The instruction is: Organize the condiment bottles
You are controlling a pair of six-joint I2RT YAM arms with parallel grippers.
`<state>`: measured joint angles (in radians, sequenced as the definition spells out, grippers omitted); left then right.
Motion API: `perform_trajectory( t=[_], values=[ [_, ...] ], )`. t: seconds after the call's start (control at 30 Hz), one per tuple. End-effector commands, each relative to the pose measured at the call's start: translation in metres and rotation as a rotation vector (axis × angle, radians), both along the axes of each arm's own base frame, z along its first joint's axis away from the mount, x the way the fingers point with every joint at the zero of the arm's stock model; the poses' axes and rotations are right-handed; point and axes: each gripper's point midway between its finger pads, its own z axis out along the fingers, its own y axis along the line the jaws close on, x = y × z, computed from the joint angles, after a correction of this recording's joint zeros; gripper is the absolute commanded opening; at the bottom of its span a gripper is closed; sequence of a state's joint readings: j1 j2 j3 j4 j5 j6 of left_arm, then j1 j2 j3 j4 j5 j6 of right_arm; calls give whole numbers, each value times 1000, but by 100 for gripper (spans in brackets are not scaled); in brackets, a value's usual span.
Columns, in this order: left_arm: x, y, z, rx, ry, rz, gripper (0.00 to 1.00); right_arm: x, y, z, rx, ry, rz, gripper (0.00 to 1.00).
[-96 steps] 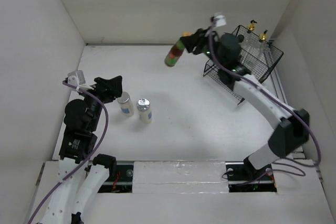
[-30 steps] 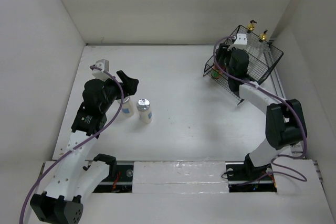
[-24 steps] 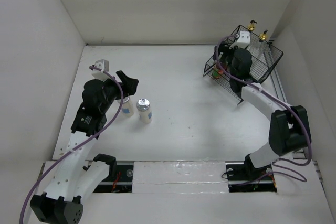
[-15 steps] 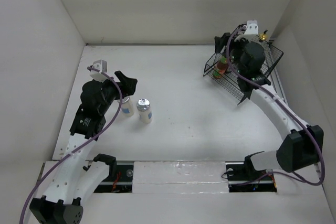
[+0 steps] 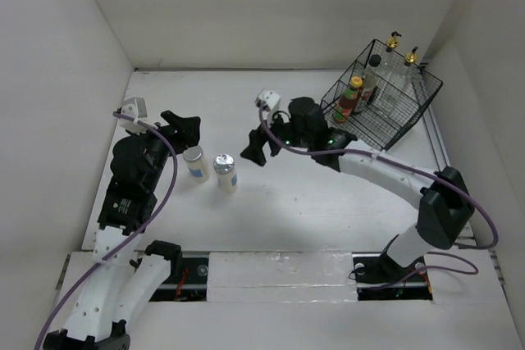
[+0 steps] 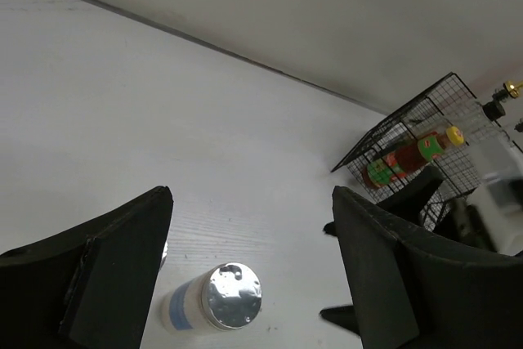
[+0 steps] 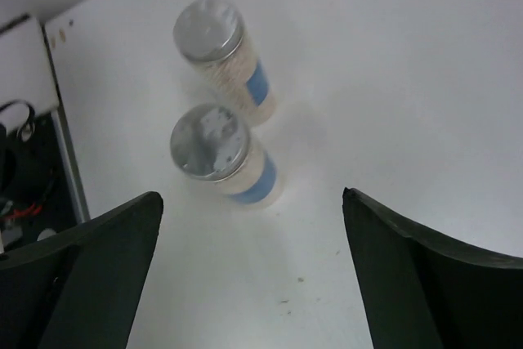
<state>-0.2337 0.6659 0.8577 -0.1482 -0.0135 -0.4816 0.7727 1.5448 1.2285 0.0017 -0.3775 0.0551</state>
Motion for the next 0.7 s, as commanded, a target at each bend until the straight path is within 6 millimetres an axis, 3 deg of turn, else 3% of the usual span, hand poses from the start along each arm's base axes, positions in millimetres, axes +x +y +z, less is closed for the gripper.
perform_trajectory(
  t=[0.0,0.07,0.13,0.2,0.23,0.43,0.67],
  values=[
    [1,6,20,-19,-50,32,75,-26,31,-5,-63,-21,118,98],
    [2,8,20,-10,-52,41,75,-36,47,-17,-128,-37,113,100],
    [-1,8,23,-12,-63,41,75,-36,55,-42,-185,-24,104,100],
    [-1,8,23,-12,-63,41,75,-30,59,-45,-192,-24,95,100],
    [0,8,18,-10,-54,41,75,-30,61,-57,-213,-4,76,100],
    [-2,7,16,-11,-54,31,75,-15,78,-70,-231,-22,20,100],
    [-2,5,18,-5,-64,22,75,-6,91,-65,-162,-51,-40,100]
  ],
)
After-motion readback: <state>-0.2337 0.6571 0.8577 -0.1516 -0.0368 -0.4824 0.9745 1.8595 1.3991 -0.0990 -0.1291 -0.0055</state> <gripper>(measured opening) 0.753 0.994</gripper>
